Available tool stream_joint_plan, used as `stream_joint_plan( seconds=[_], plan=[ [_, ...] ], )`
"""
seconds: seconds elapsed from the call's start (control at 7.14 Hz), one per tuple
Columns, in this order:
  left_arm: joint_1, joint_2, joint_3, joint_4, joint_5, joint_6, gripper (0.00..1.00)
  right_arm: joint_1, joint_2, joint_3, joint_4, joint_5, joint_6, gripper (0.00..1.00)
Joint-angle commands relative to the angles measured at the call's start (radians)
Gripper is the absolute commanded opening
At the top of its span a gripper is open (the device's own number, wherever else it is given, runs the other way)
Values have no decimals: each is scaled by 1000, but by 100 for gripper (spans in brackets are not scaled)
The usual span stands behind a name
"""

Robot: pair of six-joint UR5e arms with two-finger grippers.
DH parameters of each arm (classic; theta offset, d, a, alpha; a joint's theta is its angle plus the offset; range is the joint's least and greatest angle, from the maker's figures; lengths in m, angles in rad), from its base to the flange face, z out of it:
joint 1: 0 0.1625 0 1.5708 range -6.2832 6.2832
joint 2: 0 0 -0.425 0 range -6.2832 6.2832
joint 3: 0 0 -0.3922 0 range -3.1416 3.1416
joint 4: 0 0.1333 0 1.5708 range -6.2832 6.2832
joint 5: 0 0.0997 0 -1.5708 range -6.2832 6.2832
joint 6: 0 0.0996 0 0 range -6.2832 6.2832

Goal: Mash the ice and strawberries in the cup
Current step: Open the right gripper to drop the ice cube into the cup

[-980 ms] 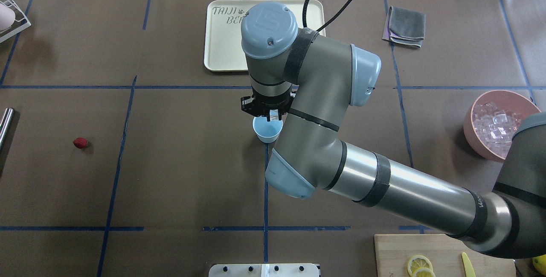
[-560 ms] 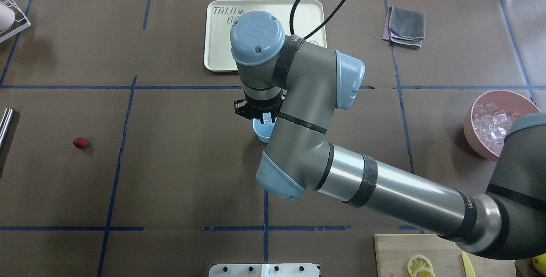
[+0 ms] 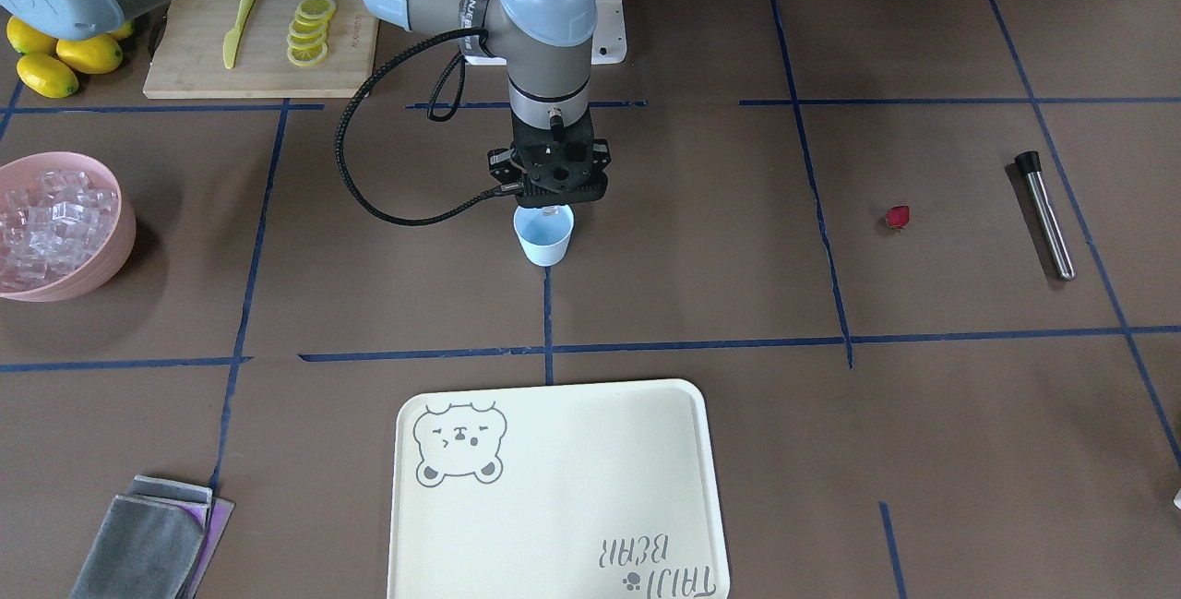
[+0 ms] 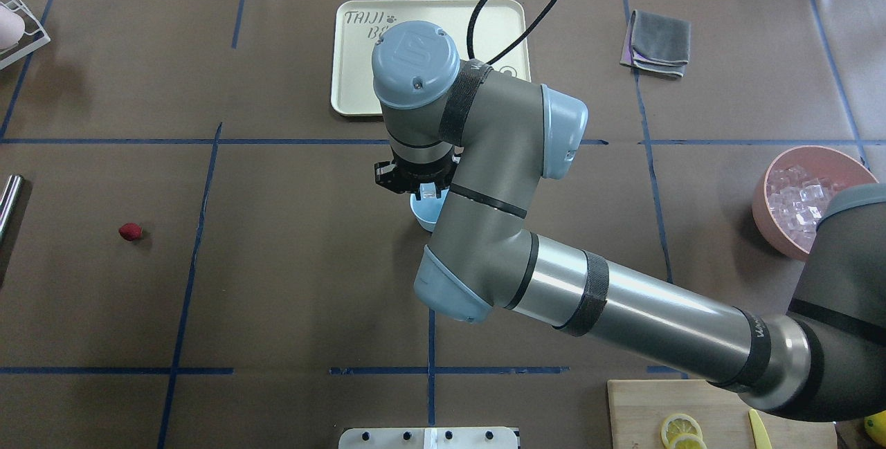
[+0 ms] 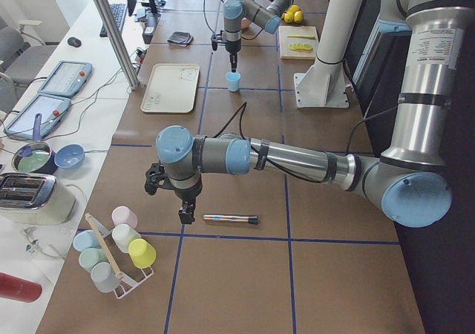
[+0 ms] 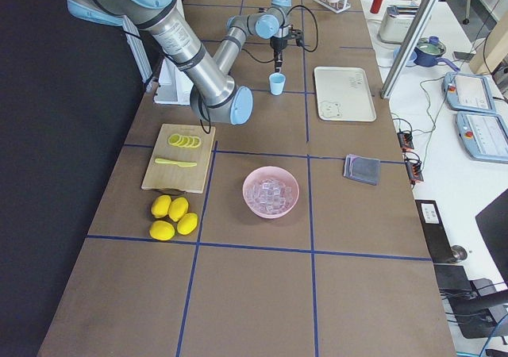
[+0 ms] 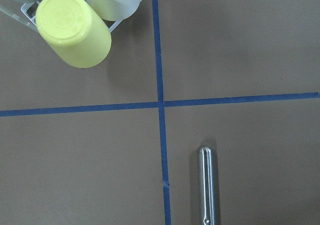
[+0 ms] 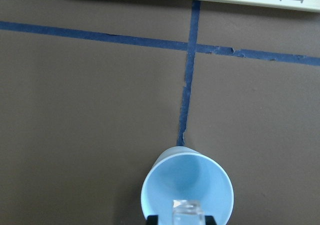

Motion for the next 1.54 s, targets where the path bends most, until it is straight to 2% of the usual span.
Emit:
stream_joint_plan(
  seconds=[0.0, 0.56, 0.7, 0.98, 1.12, 1.26, 1.4],
  plan=[
    [0, 0, -1, 0, 0, 0, 100, 0, -1, -2, 2, 0, 0, 56],
    [0, -2, -1, 0, 0, -2, 100, 0, 3, 0, 0, 0, 0, 65],
    [0, -2, -1, 0, 0, -2, 100, 3, 6, 6, -1, 0, 1, 96],
    [0, -2, -1, 0, 0, -2, 100, 18, 23, 6, -8, 0, 6, 99],
    [0, -3, -1, 0, 0, -2, 100, 53, 29, 35, -47, 6, 5, 99],
    [2, -9, -1, 2, 0, -3, 100, 92, 11, 137, -152, 12, -2, 99],
    [0, -9, -1, 3, 0, -3, 100, 144, -63, 287, -211, 14, -8, 99]
  ],
)
